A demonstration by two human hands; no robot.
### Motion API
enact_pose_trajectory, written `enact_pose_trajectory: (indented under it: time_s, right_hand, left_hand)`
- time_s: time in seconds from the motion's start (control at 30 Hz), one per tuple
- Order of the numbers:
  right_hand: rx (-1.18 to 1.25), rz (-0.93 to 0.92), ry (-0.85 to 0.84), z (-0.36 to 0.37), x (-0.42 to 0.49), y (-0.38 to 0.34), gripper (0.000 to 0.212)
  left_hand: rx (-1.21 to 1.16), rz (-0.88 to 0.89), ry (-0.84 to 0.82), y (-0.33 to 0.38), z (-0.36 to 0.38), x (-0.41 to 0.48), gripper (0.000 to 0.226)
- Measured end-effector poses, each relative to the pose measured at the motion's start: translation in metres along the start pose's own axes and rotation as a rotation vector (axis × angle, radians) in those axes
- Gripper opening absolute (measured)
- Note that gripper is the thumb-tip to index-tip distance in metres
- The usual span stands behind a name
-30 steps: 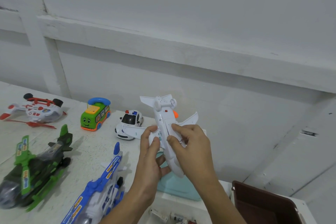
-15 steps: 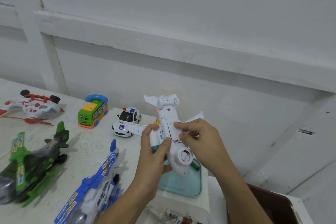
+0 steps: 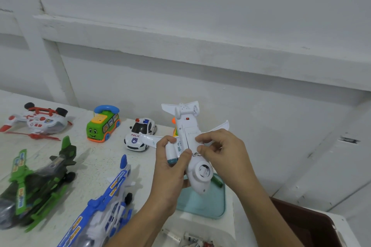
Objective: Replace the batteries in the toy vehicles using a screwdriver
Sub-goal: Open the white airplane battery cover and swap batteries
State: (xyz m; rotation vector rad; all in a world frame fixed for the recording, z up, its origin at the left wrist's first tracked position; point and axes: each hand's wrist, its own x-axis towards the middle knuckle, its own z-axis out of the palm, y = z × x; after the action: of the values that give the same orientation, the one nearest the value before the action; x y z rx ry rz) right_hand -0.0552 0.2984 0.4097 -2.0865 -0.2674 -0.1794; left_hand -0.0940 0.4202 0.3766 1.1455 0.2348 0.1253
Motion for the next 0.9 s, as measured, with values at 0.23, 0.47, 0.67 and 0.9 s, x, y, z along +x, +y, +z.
enact_pose_trajectory:
  time_s: [0.23,0.47,0.67,0.9]
  right_hand:
    - [0.090,-0.006,-0.083,-0.0013,0.0017,0.0018,0.029]
    - [0.054,0.005,-0.153,-0.0050,0.0040,0.0022,0.026]
    - [-0.013,0.041,-0.150,-0.0029,0.0048,0.0033,0.023]
    - [0.061,0.122,-0.179,-0.0028,0.0058,0.0030,0.024]
  left_hand:
    - [0.037,0.000,0.019,0.0007,-0.0015,0.0055,0.027]
    - [0.020,-0.028,0.009,0.0019,-0.0008,0.0068,0.026]
    - [0.025,-0.057,-0.008,0.0002,-0.0017,0.0068,0.024]
    - [0.000,-0.076,-0.029,0.0012,-0.0038,0.0079,0.023]
